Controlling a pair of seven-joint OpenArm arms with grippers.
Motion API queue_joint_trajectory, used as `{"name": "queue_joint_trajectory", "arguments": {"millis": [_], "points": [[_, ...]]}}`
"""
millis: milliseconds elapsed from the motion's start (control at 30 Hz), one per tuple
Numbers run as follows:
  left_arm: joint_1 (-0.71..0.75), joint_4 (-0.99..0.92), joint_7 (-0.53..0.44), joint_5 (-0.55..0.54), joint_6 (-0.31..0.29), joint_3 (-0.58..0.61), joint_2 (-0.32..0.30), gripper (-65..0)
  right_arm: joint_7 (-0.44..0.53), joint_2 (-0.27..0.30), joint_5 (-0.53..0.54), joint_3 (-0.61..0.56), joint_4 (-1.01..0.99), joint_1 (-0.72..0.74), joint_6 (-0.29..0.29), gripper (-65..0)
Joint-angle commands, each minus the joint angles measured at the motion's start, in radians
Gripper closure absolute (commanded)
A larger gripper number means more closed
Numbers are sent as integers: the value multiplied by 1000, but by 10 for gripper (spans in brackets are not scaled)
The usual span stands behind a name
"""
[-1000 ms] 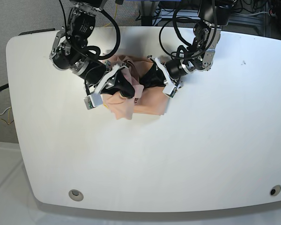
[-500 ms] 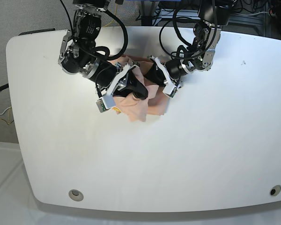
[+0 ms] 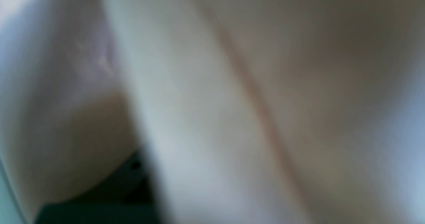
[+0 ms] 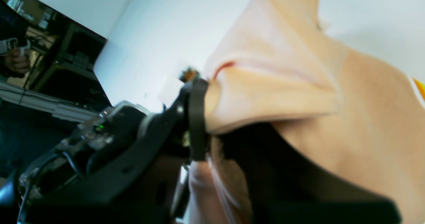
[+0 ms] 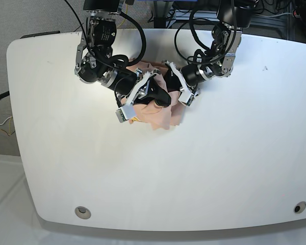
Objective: Fold the T-shirt properly
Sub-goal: 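Press both grippers together over the folded bundle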
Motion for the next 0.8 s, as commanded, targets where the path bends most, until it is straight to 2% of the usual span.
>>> {"name": "queue_joint_trajectory", "arguments": {"millis": [0, 67, 133, 200, 300, 400, 500, 567, 767], "points": [[7, -6, 62, 47, 37, -35, -18, -32, 30, -5, 32, -3, 16, 16, 10, 0], [7, -5, 64, 47, 37, -54, -18, -44, 30, -5, 31, -3, 16, 17, 10, 0], [7, -5, 65, 47, 37, -70, -18, -80, 30, -5, 31, -3, 16, 20, 10, -3], [7, -2, 65, 47, 37, -87, -18, -135, 30, -5, 31, -4, 16, 23, 10, -33], [7, 23, 67, 47, 37, -101, -18, -239, 30, -5, 31, -3, 16, 22, 10, -147], [14, 57, 69, 47, 37, -104, -18, -323, 30, -5, 31, -3, 16, 19, 8, -314], [20, 83, 69, 47, 37, -106, -18, -343, 30, -5, 31, -3, 17, 17, 8, -438], [23, 99, 69, 47, 37, -106, -17, -343, 30, -5, 31, -6, 19, 16, 8, -489], [24, 109, 69, 35, 37, -104, 8, -343, 30, -5, 31, -7, 19, 17, 8, -472]]}}
